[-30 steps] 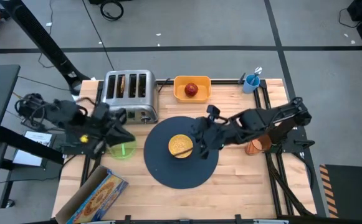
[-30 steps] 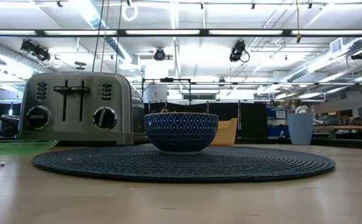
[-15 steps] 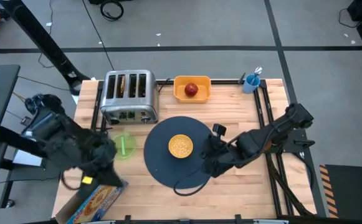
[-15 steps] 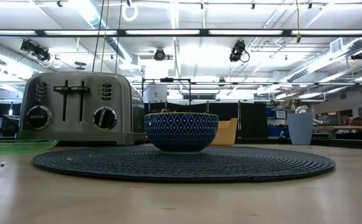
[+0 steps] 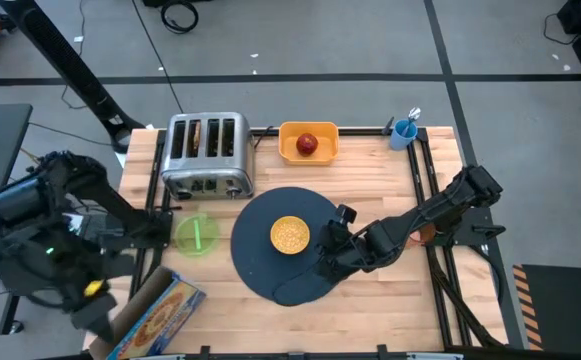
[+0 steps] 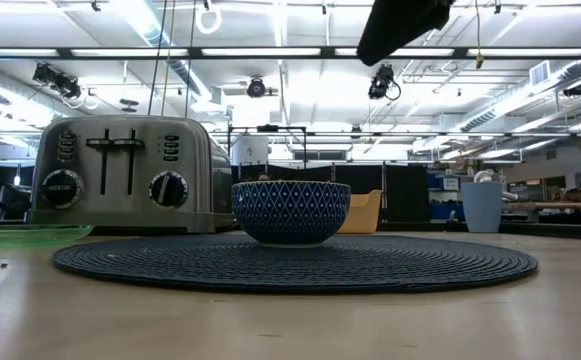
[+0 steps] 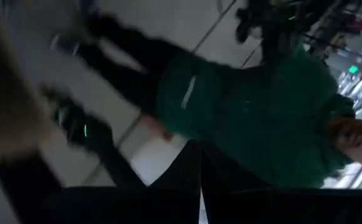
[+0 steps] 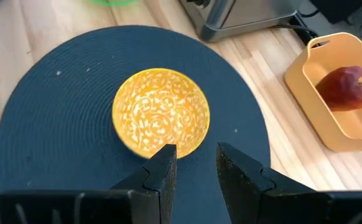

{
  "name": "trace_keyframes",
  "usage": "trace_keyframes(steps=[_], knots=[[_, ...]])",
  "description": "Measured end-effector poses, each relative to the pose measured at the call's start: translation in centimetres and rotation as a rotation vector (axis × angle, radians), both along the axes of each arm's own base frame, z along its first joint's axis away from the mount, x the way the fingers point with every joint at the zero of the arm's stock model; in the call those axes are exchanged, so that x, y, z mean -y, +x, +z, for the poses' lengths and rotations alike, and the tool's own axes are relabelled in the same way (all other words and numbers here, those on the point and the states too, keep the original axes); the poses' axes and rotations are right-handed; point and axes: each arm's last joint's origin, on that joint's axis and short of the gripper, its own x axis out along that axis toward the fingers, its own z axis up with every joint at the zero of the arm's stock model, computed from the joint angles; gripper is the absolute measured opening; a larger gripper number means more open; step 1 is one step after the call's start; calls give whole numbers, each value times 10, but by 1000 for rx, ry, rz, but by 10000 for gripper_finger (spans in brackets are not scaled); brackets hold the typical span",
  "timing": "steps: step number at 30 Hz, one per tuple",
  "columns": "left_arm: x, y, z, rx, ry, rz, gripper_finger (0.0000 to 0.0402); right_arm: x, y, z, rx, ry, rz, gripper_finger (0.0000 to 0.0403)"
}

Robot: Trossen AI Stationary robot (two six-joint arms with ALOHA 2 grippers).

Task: Arrange a breakfast setting
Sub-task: Pour the cereal into the blue and yellow bowl

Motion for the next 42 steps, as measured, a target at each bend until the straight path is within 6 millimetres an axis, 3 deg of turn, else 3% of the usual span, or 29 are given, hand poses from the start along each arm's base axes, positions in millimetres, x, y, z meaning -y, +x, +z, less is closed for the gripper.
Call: trace_keyframes(steps=[5, 10, 17, 21, 25, 31, 34, 42], knots=[[17, -19, -3, -151, -44, -63, 2, 1, 2, 1, 26, -36, -12, 121], [31, -17, -12, -134, 27, -69, 2, 2, 2, 1, 34, -37, -18, 121], [25, -21, -40, -113, 387, -100, 2, 2, 8, 3, 80, 26, -23, 121], [25, -21, -44, -30, 448, -79, 5, -3, 7, 2, 87, 127, -32, 121], [29, -19, -47, 7, 478, -66, 36, -12, 3, 2, 105, 210, -55, 117], [36, -15, -68, -15, 571, -108, 115, -31, -6, 2, 149, 299, -92, 111], [34, -12, -69, -15, 579, -133, 147, -41, -11, 2, 164, 353, -104, 109], [18, -3, -63, -8, 548, -143, 161, -55, -18, 2, 139, 387, -37, 109]])
